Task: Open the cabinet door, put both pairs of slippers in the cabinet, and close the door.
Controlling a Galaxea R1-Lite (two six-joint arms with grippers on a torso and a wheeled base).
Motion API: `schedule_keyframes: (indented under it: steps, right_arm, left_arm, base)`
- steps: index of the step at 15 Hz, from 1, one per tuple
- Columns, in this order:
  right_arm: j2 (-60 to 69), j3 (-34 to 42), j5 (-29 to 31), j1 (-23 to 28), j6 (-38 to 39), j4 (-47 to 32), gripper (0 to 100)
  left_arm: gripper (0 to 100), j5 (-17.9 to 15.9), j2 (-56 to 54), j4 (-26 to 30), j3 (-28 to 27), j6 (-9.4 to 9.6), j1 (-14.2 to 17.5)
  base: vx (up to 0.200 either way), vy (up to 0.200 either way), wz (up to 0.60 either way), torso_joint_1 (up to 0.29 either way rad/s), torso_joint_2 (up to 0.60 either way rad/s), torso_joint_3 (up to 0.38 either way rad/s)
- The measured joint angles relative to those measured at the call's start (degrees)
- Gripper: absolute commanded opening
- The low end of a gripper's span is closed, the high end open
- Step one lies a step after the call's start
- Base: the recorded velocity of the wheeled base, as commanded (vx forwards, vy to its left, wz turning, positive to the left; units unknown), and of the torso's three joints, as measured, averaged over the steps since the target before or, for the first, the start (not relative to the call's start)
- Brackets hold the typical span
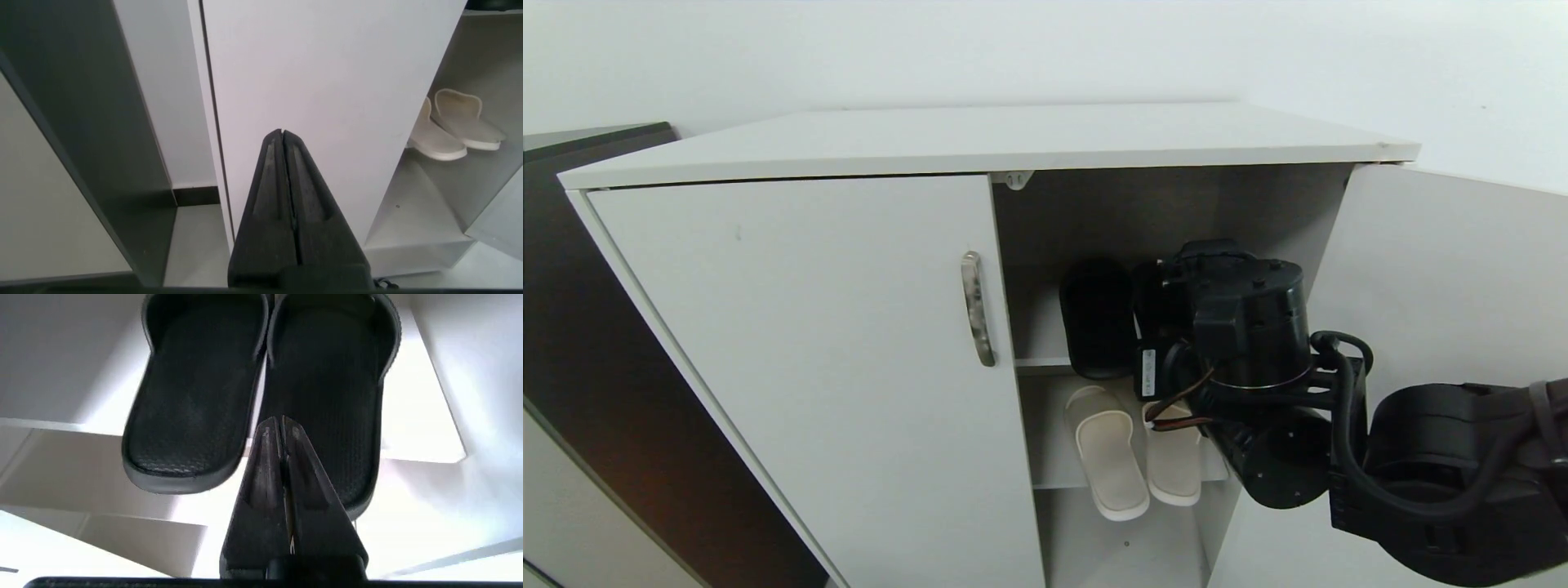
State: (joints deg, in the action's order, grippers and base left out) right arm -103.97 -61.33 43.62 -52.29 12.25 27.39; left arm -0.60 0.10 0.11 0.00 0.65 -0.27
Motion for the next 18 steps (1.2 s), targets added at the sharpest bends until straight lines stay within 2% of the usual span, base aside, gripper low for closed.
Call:
schedule_keyframes:
  steps: [13,18]
  right_arm:
    - [0.0,2.7,-0.1,-0.1,-1.4,0.5,0]
    - [0.0,5.3,-0.2,-0.1,-4.9,6.1,0]
  left_arm:
    - [0,0.0,0.0,0.0,0.0,-0.02,0.0]
    - [0,0.0,0.0,0.0,0.0,-0.02,0.0]
  base:
    - [-0.200,0.000,0.00,0.004,0.00,0.005]
    - [-0.200,0.000,0.00,0.004,0.00,0.001]
